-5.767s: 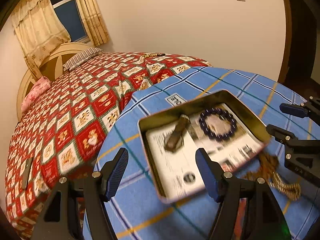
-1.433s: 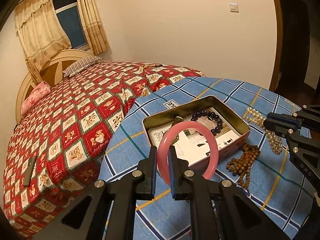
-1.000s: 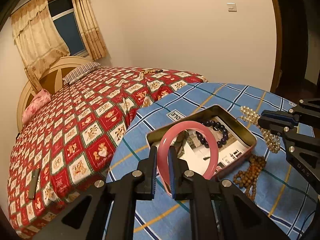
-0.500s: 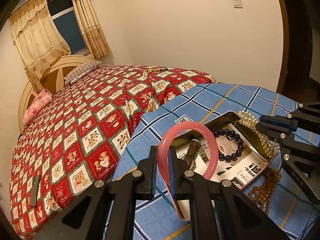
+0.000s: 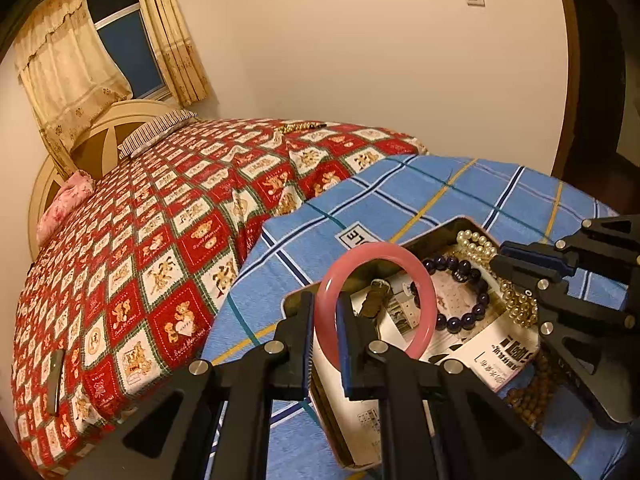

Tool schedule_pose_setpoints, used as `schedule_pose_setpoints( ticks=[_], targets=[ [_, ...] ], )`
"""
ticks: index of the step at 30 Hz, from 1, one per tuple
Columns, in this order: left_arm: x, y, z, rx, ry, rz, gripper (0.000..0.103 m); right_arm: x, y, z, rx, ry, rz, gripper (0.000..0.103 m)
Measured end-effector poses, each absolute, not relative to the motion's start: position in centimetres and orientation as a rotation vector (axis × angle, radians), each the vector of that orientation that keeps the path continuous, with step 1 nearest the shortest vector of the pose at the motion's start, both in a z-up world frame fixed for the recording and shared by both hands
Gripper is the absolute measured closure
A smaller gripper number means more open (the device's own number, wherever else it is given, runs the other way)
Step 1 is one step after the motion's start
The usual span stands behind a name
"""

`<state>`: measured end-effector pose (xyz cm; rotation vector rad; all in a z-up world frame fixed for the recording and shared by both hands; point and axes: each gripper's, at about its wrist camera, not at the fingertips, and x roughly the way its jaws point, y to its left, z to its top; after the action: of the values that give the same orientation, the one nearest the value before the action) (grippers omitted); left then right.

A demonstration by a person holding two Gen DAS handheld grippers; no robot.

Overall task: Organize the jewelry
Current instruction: 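Lower the bangle into the tin and open the left tool while the right tool releases the pearls inside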

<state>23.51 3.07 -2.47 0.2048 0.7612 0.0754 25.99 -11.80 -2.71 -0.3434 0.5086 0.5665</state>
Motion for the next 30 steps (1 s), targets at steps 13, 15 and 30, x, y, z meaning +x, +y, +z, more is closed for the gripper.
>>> schedule_pose_setpoints(
  ticks=[13, 15, 30],
  targets=[
    [24.3, 3.7, -5.2, 0.247, 0.814, 0.121, 0.093, 26.9, -10.8, -4.5, -0.366, 0.55, 0.573, 0.095],
    [24.3, 3.8, -5.3, 0.244, 0.817, 0.124, 0.093, 27.0, -10.8, -4.7, -0.367, 0.555, 0.573, 0.095],
    [22.7, 3.7, -3.8, 0.202, 0.773, 0.131, 0.04, 25.8, -11.4, -4.4, -0.367, 0.529, 0.558, 0.059]
  ],
)
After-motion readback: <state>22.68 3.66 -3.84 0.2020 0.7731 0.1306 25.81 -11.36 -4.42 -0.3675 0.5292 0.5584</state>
